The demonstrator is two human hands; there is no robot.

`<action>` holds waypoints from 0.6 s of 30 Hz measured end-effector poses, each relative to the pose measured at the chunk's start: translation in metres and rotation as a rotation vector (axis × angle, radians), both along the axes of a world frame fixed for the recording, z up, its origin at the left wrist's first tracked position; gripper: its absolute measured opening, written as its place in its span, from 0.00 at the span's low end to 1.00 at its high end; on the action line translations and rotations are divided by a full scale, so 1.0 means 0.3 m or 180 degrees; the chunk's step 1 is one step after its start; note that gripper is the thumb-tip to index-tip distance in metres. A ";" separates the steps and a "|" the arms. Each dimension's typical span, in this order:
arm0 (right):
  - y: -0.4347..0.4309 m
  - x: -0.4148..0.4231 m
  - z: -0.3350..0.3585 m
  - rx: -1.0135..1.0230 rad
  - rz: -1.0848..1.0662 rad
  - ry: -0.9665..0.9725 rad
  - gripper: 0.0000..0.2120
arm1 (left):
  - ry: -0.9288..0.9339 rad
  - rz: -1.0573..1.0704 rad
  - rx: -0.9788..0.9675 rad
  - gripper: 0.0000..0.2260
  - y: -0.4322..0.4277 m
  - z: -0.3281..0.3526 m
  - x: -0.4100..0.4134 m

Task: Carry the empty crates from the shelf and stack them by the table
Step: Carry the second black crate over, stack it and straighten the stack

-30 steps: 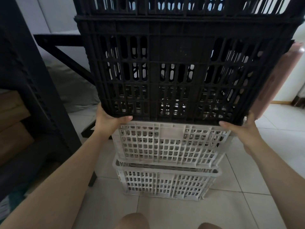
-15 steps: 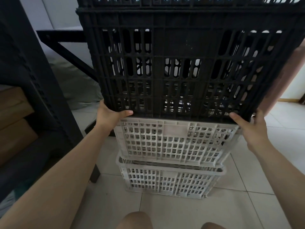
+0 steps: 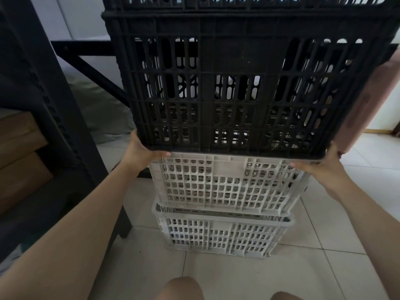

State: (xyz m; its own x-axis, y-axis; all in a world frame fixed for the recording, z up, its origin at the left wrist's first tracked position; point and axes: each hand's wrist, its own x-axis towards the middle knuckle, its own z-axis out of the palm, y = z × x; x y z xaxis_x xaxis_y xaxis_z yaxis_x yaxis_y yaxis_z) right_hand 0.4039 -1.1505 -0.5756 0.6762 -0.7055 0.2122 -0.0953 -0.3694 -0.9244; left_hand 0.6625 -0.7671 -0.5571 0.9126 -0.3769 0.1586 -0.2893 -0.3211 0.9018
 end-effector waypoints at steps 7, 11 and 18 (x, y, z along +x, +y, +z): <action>0.031 0.003 -0.024 0.0153 -0.0437 -0.0231 0.60 | -0.0059 0.0312 -0.0200 0.42 -0.019 -0.017 -0.049; 0.019 0.003 -0.021 0.0259 -0.0151 -0.0245 0.61 | 0.0086 -0.0503 -0.0292 0.27 0.017 0.017 -0.043; 0.021 0.006 -0.015 0.0672 0.0057 -0.0384 0.54 | 0.0072 -0.0022 -0.0455 0.20 0.038 -0.011 -0.043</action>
State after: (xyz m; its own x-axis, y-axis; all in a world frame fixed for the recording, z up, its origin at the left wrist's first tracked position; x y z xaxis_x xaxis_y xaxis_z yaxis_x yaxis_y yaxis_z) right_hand 0.4057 -1.1443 -0.5800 0.6678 -0.7308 0.1413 0.0253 -0.1674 -0.9856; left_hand 0.6497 -0.7558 -0.5605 0.9140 -0.3582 0.1906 -0.2702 -0.1869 0.9445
